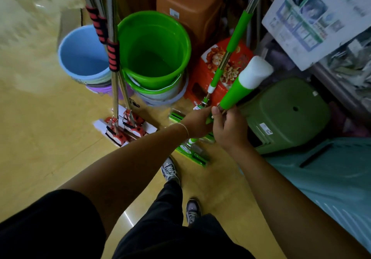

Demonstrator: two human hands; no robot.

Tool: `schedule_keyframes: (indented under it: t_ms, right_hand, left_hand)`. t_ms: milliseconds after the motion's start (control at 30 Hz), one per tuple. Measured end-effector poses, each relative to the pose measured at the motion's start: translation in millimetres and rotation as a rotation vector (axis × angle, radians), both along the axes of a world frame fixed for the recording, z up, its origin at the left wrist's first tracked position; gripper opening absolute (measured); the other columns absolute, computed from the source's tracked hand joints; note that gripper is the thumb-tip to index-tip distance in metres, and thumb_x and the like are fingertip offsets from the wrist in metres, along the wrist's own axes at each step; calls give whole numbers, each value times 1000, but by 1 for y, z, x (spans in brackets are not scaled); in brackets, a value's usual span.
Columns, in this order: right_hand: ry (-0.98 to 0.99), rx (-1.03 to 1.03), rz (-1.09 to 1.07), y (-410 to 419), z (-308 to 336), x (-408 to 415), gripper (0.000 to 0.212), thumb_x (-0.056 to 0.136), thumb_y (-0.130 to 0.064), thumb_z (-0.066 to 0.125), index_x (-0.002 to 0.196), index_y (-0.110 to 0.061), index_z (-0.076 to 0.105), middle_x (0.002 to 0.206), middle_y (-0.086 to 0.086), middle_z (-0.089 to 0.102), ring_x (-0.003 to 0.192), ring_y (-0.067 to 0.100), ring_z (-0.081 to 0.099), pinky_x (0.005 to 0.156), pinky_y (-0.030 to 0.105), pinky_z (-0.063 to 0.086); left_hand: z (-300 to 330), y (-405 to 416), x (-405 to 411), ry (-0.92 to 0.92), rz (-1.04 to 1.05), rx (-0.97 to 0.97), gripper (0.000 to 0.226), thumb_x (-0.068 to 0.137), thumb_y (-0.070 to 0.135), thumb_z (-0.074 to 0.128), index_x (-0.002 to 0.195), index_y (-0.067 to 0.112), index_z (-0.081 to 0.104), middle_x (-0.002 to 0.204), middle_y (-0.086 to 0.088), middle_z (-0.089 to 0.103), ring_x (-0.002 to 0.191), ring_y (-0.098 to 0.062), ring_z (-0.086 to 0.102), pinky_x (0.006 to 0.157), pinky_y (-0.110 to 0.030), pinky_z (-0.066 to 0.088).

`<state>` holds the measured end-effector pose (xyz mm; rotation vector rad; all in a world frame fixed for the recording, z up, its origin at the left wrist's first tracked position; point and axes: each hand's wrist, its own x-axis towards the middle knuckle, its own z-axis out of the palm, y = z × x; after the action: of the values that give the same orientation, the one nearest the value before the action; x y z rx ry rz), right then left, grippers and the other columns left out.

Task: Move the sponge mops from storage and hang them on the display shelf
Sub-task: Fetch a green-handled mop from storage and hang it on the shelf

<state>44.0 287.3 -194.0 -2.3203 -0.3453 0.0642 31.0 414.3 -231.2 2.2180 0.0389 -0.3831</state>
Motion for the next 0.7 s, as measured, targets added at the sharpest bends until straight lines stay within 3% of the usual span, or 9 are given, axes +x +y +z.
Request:
schedule_keyframes:
  t_ms: [67,167,267,333,433,533,633,700]
  right_hand:
    - [-37,31,37,-9,13,-15,32,96,-23,62,94,9,63,90,29,67,88,44,64,73,44,48]
    - [-131,107,54,-21,44,-28,37,95,-31,57,92,6,63,89,26,67,87,43,64,73,41,45]
    - [-227,191,96,-33,80,-37,34,95,-33,55,94,1,62,88,19,67,84,37,63,68,29,33]
    - [-266,222,129,-39,101,-44,32,96,-33,55,92,-3,61,84,16,67,80,35,63,65,24,27]
    - [-259,249,202,-39,129,-58,30,96,-38,54,98,-9,62,90,9,69,87,31,64,67,27,35]
    - [-199,286,258,-33,155,-74,19,97,-43,54,96,-25,58,89,-5,66,86,18,63,68,25,43]
    - [-166,365,303,-22,178,-92,24,97,-43,56,98,-20,62,92,-3,68,91,18,65,76,35,51]
    - [-176,384,347,-10,194,-105,25,96,-44,55,97,-21,63,85,-9,66,87,15,65,74,35,52]
  left_hand:
    - [14,-7,-18,-37,12,55,41,91,18,61,130,6,56,119,-18,67,109,-35,63,86,-28,44]
    - [49,-23,-38,-111,45,17,50,90,20,60,137,7,50,124,-18,64,113,-34,61,95,-38,47]
    - [91,-39,-55,-156,107,-20,60,84,29,50,140,6,47,126,-17,64,116,-31,60,97,-37,47]
    - [114,-45,-65,-168,138,-21,55,88,24,51,139,5,47,129,-17,62,120,-31,58,99,-35,45]
    - [145,-44,-77,-163,160,26,38,92,14,56,128,3,55,123,-18,64,116,-28,59,96,-34,46]
    - [176,-37,-93,-169,140,30,26,92,6,56,117,-2,61,113,-20,66,104,-22,60,93,-37,48]
    - [201,-24,-115,-175,153,-8,20,90,5,56,108,1,63,104,-15,67,102,-31,63,91,-47,52]
    - [212,-13,-134,-180,188,-77,20,87,7,56,105,5,64,102,-12,69,101,-30,65,91,-48,54]
